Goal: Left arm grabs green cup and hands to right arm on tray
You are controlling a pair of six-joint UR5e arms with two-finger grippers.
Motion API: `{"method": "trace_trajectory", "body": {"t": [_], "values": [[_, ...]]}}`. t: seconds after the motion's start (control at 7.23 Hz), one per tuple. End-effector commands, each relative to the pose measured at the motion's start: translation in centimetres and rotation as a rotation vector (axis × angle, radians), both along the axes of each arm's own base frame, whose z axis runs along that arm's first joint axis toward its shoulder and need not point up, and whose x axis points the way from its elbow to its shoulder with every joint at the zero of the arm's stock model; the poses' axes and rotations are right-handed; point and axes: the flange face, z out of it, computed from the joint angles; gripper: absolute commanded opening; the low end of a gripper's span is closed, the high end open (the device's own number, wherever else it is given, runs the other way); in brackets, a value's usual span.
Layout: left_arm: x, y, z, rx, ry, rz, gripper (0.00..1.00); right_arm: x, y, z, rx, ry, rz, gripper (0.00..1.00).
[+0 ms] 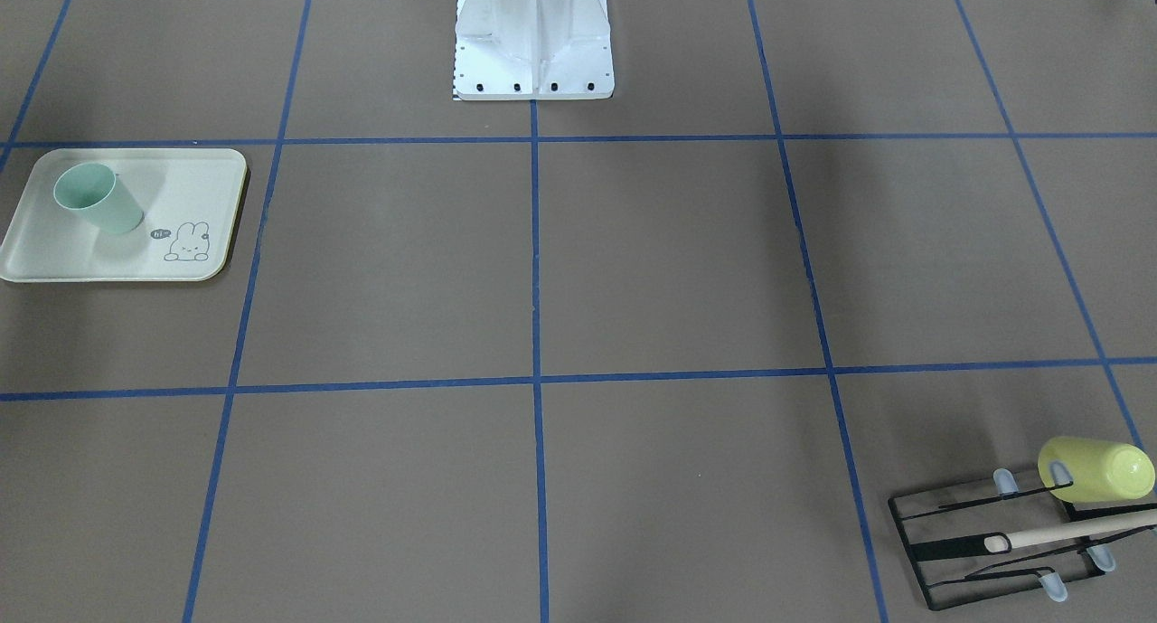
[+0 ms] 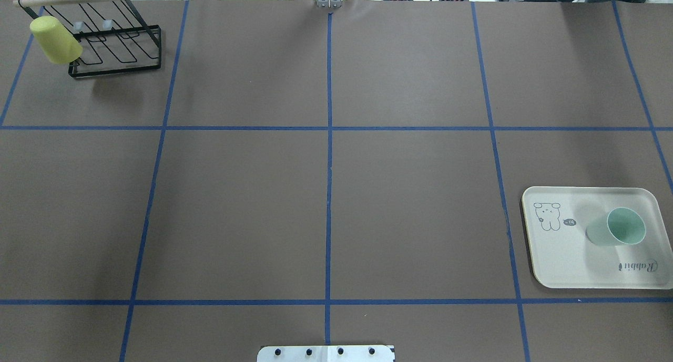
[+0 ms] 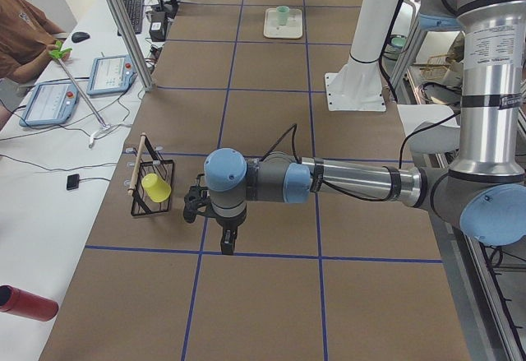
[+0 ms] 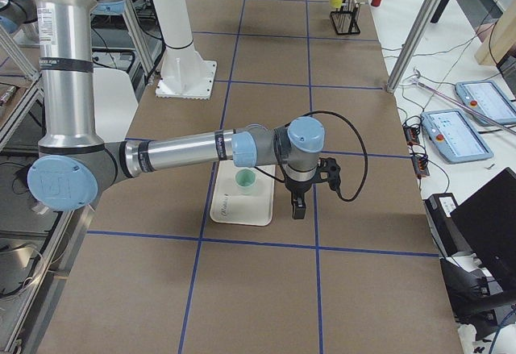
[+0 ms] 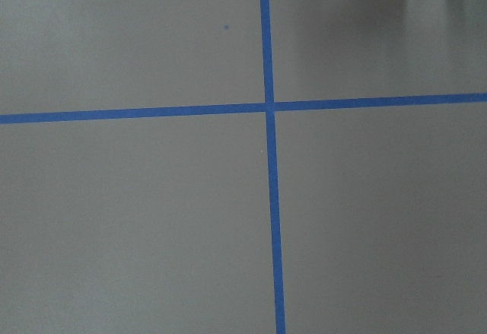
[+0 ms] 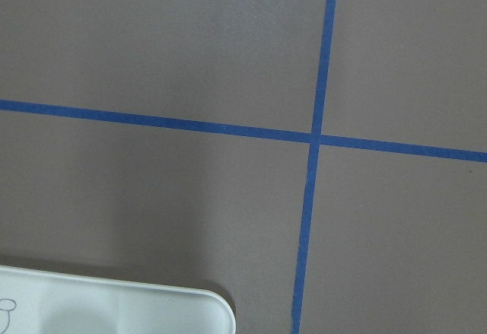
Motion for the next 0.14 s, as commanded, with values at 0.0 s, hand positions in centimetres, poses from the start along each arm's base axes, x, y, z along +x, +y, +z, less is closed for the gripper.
{"method": "trace_trajectory", "body": {"t": [0.0], "values": [[0.01, 0.11, -0.01, 0.001, 0.000, 0.000, 1.00, 0.00, -0.01, -0.03, 0.001, -0.001, 0.000, 1.00]]}}
